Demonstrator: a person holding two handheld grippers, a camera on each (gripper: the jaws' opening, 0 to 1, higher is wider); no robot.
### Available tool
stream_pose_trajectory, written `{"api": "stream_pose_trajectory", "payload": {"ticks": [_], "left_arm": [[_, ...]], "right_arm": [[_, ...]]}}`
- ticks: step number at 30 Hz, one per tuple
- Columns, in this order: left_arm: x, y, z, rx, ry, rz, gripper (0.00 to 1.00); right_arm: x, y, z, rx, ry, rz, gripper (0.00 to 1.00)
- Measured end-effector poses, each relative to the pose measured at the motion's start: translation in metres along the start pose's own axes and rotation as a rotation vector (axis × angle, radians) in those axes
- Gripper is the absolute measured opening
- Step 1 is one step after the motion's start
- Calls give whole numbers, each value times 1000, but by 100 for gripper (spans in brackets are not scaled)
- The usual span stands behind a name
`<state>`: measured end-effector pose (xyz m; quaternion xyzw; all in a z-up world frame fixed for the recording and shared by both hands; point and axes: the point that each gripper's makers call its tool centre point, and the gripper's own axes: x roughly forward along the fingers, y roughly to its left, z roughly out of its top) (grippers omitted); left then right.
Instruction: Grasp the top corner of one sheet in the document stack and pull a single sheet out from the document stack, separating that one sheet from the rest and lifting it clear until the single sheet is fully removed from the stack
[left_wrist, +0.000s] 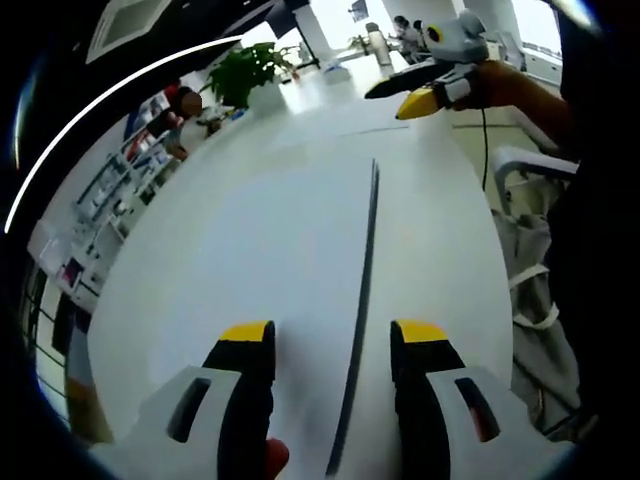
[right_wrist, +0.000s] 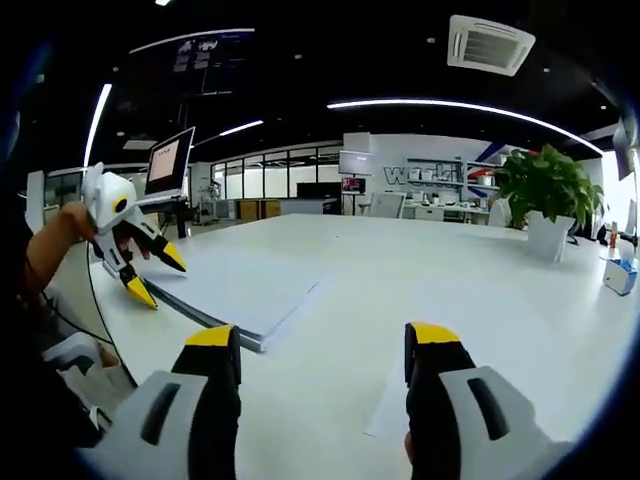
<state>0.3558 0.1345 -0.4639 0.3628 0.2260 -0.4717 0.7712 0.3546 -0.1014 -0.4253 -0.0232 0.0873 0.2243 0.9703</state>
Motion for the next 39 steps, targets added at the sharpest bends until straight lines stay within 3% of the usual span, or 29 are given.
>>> {"api": "stream_pose_trajectory", "payload": {"ticks": [9, 14, 22, 27, 39], "left_arm": [[3, 1, 1, -11, -12, -2, 46], [6, 5, 3, -86, -54, -17, 46], [9, 5, 4, -122, -81, -21, 45], [10, 5, 4, -78, -77, 6, 40], [11, 8, 4, -79, -90, 34, 37]], "right_arm": [[-1, 0, -1, -1, 2, 3, 65], [-2, -1, -3, 2, 4, 0, 65], [-2, -1, -7, 3, 15, 0, 64], [-2, -1, -5, 5, 12, -2, 63], [-1, 2, -15, 10, 47, 5, 63]]}}
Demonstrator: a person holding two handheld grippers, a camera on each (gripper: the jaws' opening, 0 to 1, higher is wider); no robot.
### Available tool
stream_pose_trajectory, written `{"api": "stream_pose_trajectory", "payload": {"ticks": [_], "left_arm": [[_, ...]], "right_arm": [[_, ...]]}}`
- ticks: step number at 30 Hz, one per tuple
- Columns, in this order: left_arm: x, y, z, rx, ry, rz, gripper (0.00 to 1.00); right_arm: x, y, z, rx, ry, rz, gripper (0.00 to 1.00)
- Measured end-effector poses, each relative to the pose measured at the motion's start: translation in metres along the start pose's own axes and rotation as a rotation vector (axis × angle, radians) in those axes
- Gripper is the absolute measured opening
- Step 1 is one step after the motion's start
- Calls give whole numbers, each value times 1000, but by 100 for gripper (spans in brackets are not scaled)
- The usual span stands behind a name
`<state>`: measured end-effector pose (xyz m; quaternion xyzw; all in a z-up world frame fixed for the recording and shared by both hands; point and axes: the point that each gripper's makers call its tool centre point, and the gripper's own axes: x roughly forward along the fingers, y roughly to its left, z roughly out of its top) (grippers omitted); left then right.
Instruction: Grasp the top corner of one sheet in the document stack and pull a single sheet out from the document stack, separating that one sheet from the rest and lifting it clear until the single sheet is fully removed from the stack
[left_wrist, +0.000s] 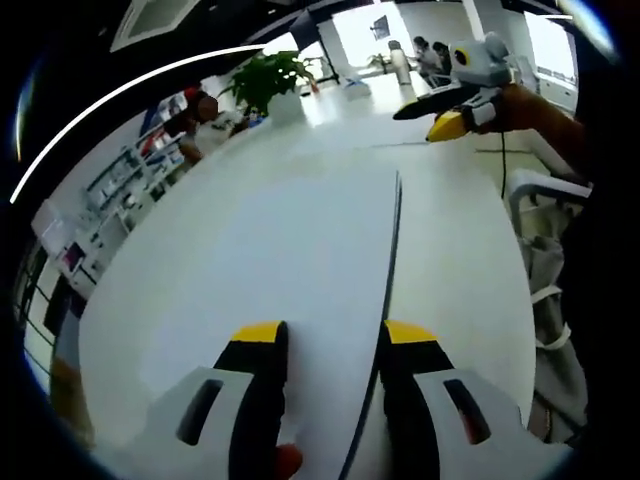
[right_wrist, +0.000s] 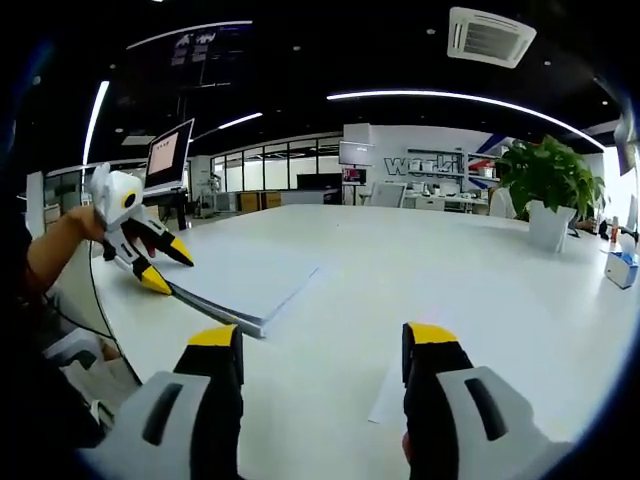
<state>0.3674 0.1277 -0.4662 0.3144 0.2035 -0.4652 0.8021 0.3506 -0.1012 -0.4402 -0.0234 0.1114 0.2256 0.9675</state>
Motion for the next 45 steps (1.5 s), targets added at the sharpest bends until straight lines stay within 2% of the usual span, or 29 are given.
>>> {"api": "stream_pose_trajectory", "payload": {"ticks": [7, 13, 17, 19, 23, 28, 34, 38, 45], "left_arm": [[0, -7, 2, 88, 1, 1, 31], [0, -8, 2, 91, 11, 9, 29], [-2, -10, 2, 147, 39, 17, 28], [-3, -9, 1, 149, 44, 9, 28], [-3, -11, 0, 61, 18, -46, 33], [-3, -3, 0, 0, -2, -72, 29], [-5, -1, 1, -94, -36, -123, 29], [-6, -2, 2, -139, -61, -199, 33], [-9, 3, 3, -233, -105, -265, 30]], "right_arm": [[3, 2, 0, -1, 5, 7, 63], [6, 6, -1, -4, 10, 19, 63], [6, 7, 0, -10, 15, 21, 63], [6, 6, 0, -11, 13, 20, 63], [6, 6, -1, -10, 16, 18, 63], [7, 8, -2, -13, 18, 22, 63], [6, 7, -2, -13, 17, 19, 63], [6, 5, -2, -14, 18, 18, 63], [6, 6, -1, -15, 16, 20, 63]]}}
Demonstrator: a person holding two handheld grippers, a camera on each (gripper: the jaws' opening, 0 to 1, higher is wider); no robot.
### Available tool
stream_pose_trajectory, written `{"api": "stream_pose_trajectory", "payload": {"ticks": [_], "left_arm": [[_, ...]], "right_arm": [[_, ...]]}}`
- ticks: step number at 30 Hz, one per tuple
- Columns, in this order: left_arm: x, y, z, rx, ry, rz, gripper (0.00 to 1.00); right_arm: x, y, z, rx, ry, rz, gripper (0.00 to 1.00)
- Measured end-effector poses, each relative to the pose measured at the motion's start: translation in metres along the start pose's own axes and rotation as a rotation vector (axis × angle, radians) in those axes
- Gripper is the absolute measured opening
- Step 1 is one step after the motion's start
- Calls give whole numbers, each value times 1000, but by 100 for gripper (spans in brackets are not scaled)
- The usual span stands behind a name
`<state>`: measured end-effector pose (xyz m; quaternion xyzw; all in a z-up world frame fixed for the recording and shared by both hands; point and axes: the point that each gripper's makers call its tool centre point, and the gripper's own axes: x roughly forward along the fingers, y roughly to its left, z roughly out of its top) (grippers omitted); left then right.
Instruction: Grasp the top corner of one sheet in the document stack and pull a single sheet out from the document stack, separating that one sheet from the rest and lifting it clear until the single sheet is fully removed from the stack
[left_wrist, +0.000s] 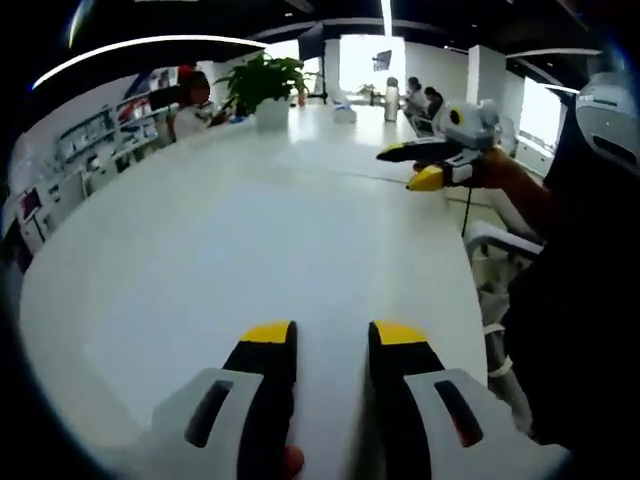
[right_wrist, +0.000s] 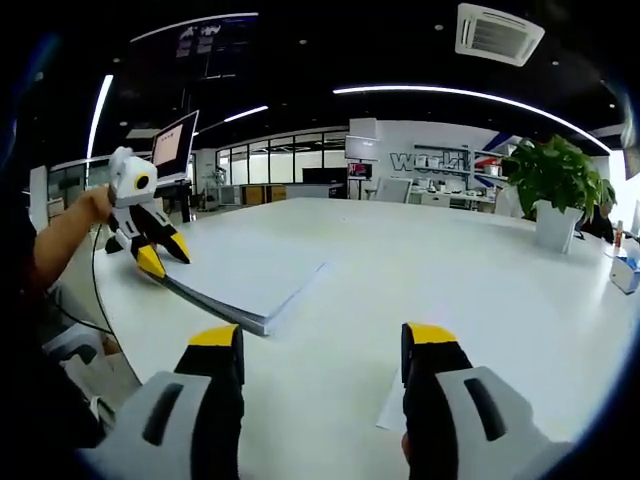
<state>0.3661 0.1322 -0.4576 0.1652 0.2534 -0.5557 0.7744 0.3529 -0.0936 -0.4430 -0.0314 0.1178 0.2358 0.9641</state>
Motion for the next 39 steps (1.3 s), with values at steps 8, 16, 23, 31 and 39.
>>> {"api": "stream_pose_trajectory", "payload": {"ticks": [8, 16, 23, 31, 39], "left_arm": [[-2, 1, 2, -93, -47, -69, 30], [-3, 2, 5, -212, -106, -138, 29], [-3, 1, 6, -240, -134, -156, 29], [-3, 1, 5, -233, -149, -163, 27], [-3, 1, 4, -247, -161, -170, 26]], "right_arm": [[-1, 0, 0, -3, 3, -1, 63], [0, 1, 0, -5, 3, 3, 63], [1, 5, 4, -20, -11, 19, 63], [5, 13, 9, -68, -29, 28, 63], [7, 23, 29, -178, -100, 16, 63]]}}
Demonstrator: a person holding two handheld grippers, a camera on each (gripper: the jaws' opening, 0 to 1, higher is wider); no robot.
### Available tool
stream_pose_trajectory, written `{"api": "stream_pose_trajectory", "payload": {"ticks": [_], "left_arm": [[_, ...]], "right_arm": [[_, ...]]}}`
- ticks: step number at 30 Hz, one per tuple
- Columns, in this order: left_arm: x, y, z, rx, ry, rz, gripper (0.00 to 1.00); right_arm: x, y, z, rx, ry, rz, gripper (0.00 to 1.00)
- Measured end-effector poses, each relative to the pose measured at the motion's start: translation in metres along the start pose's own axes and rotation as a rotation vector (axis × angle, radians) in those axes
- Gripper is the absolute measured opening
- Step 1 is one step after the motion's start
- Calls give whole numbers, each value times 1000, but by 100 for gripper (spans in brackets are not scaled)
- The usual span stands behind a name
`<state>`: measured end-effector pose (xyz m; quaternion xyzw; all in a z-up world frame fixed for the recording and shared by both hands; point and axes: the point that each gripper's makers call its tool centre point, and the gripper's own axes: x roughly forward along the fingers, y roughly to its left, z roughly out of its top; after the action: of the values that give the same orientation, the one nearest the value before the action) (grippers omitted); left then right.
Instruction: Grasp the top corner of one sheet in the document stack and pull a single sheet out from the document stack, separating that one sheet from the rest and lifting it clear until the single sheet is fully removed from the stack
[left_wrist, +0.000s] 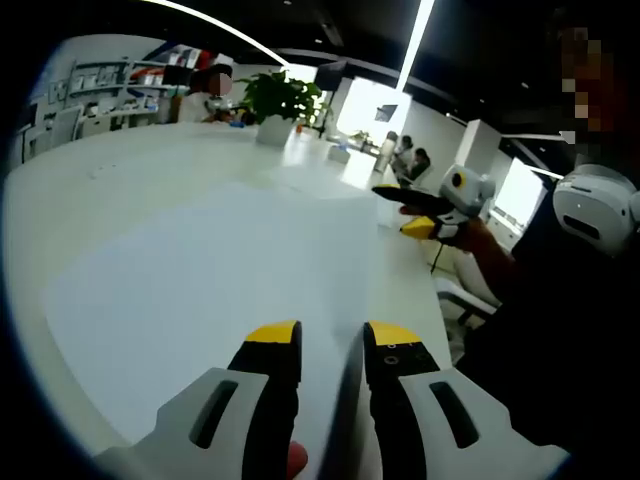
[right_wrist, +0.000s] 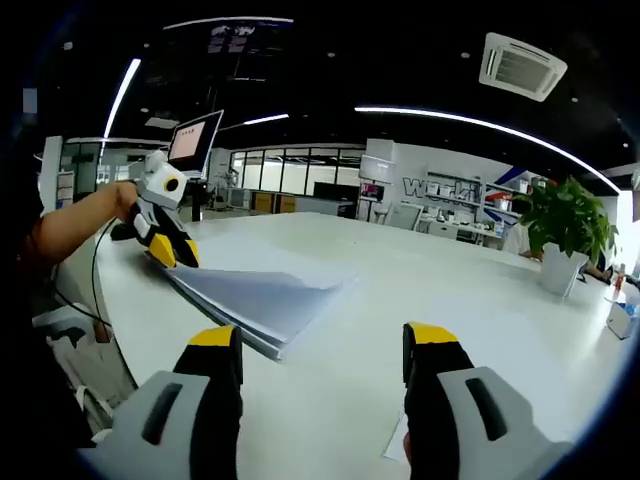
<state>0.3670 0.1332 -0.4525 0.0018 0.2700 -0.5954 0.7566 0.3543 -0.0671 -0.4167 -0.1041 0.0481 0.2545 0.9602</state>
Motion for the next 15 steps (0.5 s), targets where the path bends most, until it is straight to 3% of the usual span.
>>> {"api": "stream_pose_trajectory", "payload": {"ticks": [4, 11, 15], "left_arm": [[0, 0, 0, -7, -6, -1, 26], [0, 0, 0, -12, -16, 2, 26], [0, 0, 0, -7, -16, 5, 26]], "right_arm": [[4, 5, 14, -119, -44, -19, 63], [13, 15, 13, -232, -19, -23, 63], [19, 19, 13, -349, -24, -53, 60]]}}
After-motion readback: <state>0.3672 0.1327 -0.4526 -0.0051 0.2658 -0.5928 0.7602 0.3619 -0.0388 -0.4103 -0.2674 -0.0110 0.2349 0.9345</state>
